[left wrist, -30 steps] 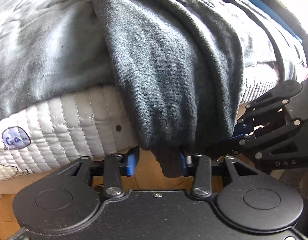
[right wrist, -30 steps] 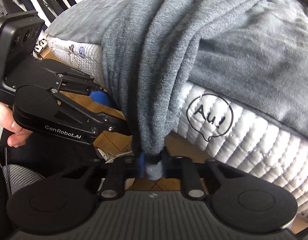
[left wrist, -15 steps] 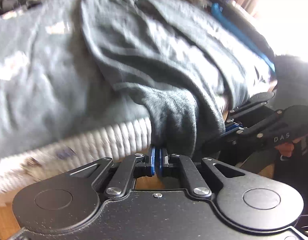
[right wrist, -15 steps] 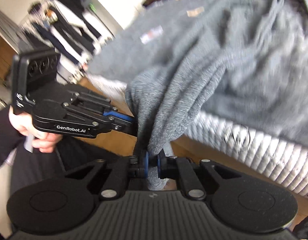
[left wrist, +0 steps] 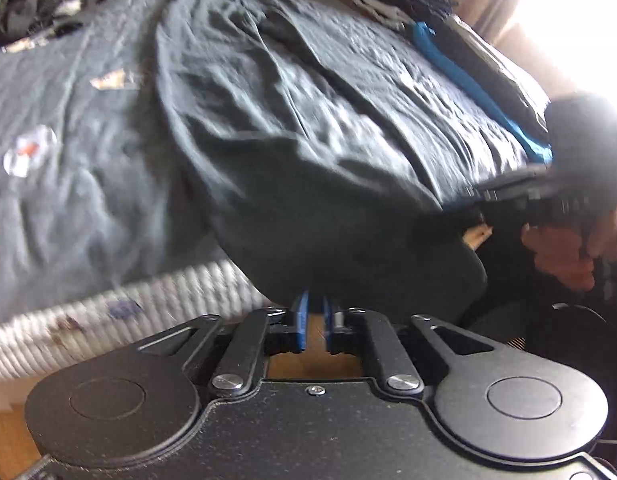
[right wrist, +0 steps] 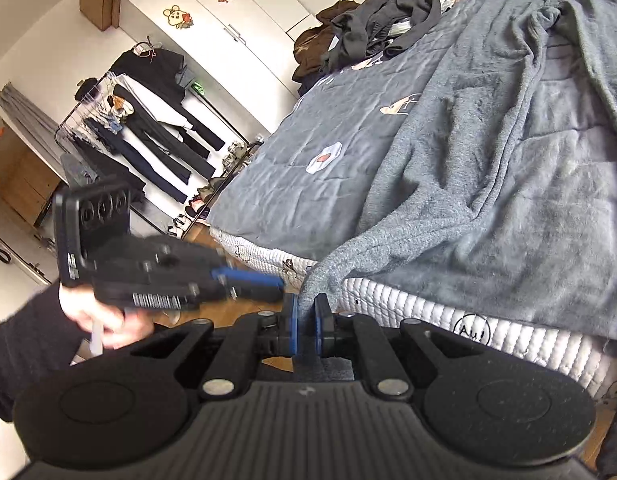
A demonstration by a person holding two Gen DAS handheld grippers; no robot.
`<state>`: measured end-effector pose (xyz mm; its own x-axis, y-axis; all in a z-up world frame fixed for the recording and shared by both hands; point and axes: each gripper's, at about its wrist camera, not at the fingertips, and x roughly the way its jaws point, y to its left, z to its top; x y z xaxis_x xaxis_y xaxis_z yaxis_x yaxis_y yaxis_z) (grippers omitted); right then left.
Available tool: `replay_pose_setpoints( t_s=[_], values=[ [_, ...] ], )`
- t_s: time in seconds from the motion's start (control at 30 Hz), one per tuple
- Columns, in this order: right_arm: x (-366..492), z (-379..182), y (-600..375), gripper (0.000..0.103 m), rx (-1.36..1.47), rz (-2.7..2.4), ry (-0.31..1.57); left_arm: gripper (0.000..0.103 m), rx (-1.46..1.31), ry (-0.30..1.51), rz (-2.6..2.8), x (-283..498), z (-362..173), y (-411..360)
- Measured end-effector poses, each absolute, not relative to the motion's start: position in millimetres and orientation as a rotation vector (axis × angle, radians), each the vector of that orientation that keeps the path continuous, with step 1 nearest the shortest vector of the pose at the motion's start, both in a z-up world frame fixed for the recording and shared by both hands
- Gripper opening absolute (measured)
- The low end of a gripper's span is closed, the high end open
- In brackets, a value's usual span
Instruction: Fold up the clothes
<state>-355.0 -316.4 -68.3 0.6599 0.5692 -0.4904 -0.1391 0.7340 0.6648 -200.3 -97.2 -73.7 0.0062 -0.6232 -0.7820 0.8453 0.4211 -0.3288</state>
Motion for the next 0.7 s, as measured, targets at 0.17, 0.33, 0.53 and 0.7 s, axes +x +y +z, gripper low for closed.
replay_pose_setpoints(
  t_s=[0.17,0.33,0.53,0.7],
  values=[
    [-356,-62,-323,0.008,0.750,0.439,0.710,0.070,0.331,0.896,-1.245,-264,-60,-90],
    [-353,-55,-328,0.008,0.818,0.405,0.680,0.070,0.410,0.767,-1.123,-310,-52,-105],
    [-351,-49,-323,0.008,0.832,0.388,0.672,0.070,0.336,0.754,-0.914,-307,-65,-128],
    [-354,-48,-321,0.008,0.833,0.363,0.681,0.014,0.308,0.798,-0.887,-294,-63,-125]
  ],
)
